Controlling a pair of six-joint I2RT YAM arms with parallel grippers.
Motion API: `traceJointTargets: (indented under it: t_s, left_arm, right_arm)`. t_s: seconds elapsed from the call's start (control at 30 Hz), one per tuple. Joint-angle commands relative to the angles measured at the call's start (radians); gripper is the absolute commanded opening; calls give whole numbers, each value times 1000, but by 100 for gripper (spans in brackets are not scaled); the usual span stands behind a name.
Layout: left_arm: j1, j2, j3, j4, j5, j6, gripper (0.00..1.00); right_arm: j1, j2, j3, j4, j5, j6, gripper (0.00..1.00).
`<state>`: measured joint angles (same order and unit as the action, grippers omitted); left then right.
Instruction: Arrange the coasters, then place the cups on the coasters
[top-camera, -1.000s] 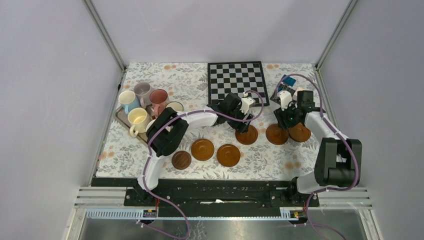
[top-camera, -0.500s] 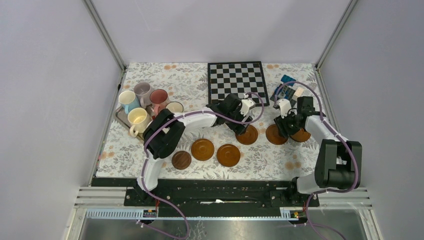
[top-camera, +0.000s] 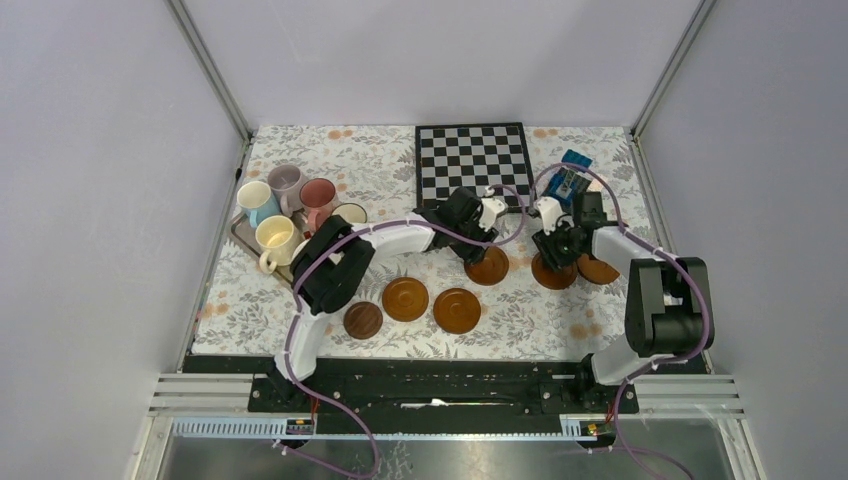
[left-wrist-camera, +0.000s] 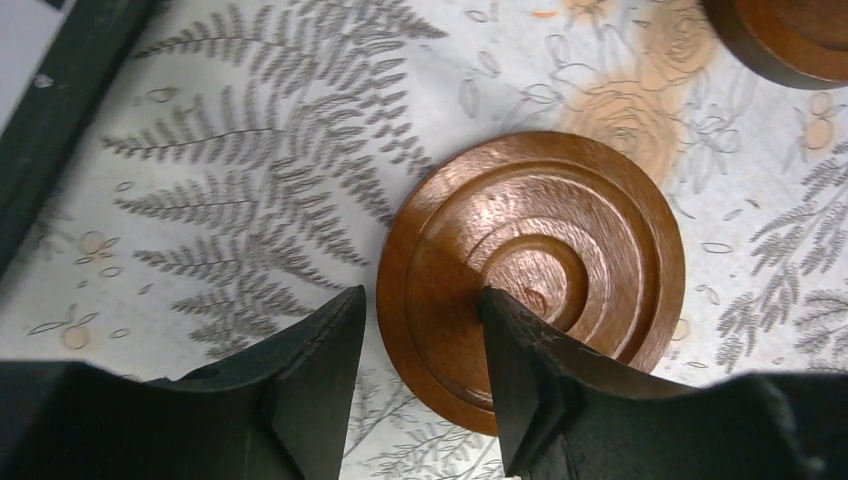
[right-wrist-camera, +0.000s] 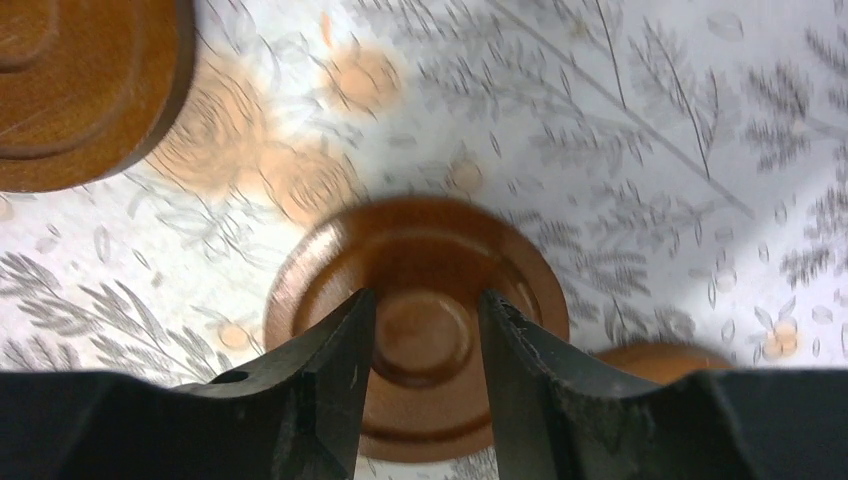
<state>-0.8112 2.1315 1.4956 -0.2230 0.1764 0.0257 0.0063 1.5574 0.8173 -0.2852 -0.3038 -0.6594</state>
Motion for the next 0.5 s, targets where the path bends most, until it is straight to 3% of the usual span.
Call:
traceJointTargets:
  t_s: [0.0, 0.3, 0.47]
  left_arm:
    - [41, -63, -40, 5, -12, 21, 52]
    - [133, -145, -160, 11, 8, 30, 52]
    - [169, -163, -201, 13, 30, 27, 53]
  right_arm:
    - [94, 72, 23, 21, 10, 65, 49]
    - [225, 197, 133, 32, 16, 152, 47]
    - [226, 161, 157, -14, -27, 143, 46]
